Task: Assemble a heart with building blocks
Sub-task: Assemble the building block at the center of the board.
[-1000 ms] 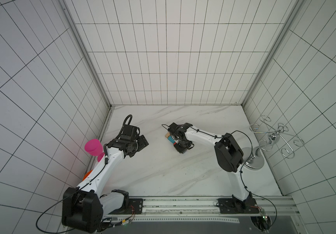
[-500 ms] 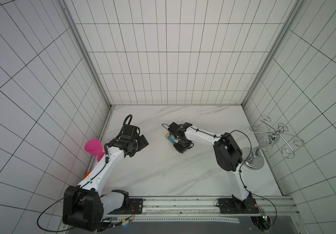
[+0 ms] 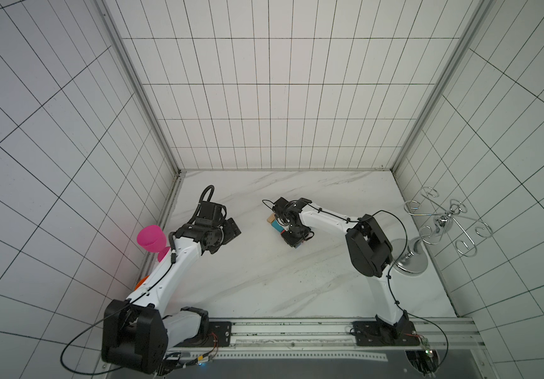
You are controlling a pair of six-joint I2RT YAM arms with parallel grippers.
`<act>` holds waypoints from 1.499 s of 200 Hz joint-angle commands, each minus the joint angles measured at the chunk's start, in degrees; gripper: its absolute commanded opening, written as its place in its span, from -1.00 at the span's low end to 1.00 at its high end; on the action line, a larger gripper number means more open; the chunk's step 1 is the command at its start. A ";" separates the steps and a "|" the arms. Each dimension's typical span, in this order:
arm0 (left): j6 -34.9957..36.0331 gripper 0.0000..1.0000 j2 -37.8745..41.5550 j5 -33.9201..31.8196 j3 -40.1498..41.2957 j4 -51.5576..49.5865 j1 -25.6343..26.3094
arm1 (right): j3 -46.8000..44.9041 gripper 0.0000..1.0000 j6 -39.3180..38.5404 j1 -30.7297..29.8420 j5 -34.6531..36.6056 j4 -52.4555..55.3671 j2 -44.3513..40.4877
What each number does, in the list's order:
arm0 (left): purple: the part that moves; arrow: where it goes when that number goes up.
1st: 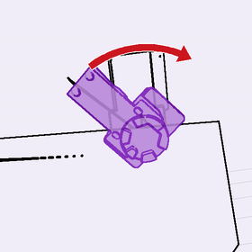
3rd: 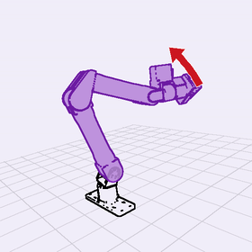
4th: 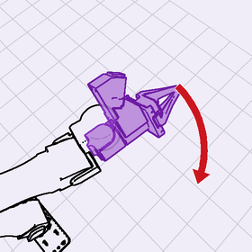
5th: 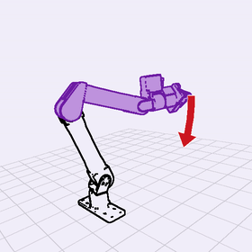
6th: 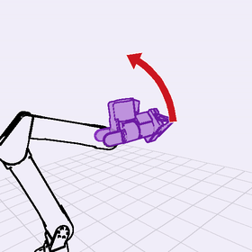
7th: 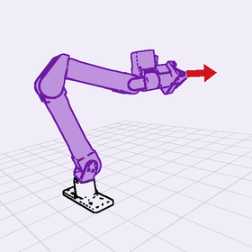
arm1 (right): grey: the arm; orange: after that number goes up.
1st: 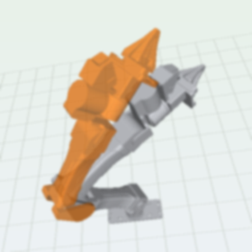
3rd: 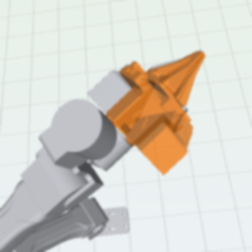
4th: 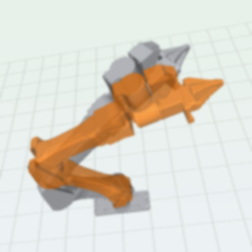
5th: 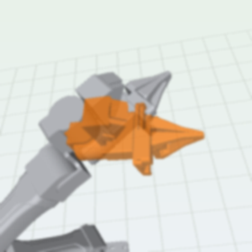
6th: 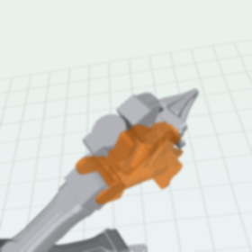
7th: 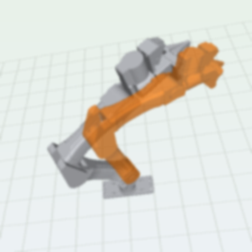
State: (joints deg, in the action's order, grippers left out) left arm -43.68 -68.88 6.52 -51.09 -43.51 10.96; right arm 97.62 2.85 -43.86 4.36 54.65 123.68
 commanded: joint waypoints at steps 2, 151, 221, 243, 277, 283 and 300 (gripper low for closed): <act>0.32 0.72 -0.42 0.06 0.38 1.32 -0.33 | 2.81 -0.58 -0.56 0.55 0.39 0.98 1.04; -0.26 0.72 -1.64 0.86 -0.11 2.29 -0.41 | 2.90 -0.15 -1.09 0.90 0.56 2.04 0.87; -0.70 0.72 -2.00 1.21 -0.32 2.72 -0.41 | 2.83 -0.17 -1.53 1.14 1.33 2.14 0.00; -0.63 0.72 -2.03 1.30 -0.41 2.72 -0.41 | 2.73 -0.18 -1.62 1.14 1.45 2.21 -0.26; -0.57 0.72 -1.77 1.47 -0.24 2.66 -0.41 | 2.72 -0.15 -1.53 1.23 1.38 2.11 -1.48; -0.62 0.72 -1.65 1.47 -0.16 2.72 -0.41 | 2.68 -0.13 -1.53 1.16 1.21 2.04 -1.91; -0.62 0.72 -1.53 1.64 0.07 2.80 -0.41 | 2.92 0.00 -1.75 1.23 0.62 2.04 -3.35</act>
State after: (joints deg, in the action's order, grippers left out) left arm -44.14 -70.65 8.03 -51.09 -42.09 10.81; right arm 98.32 1.72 -43.09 4.80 55.11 123.42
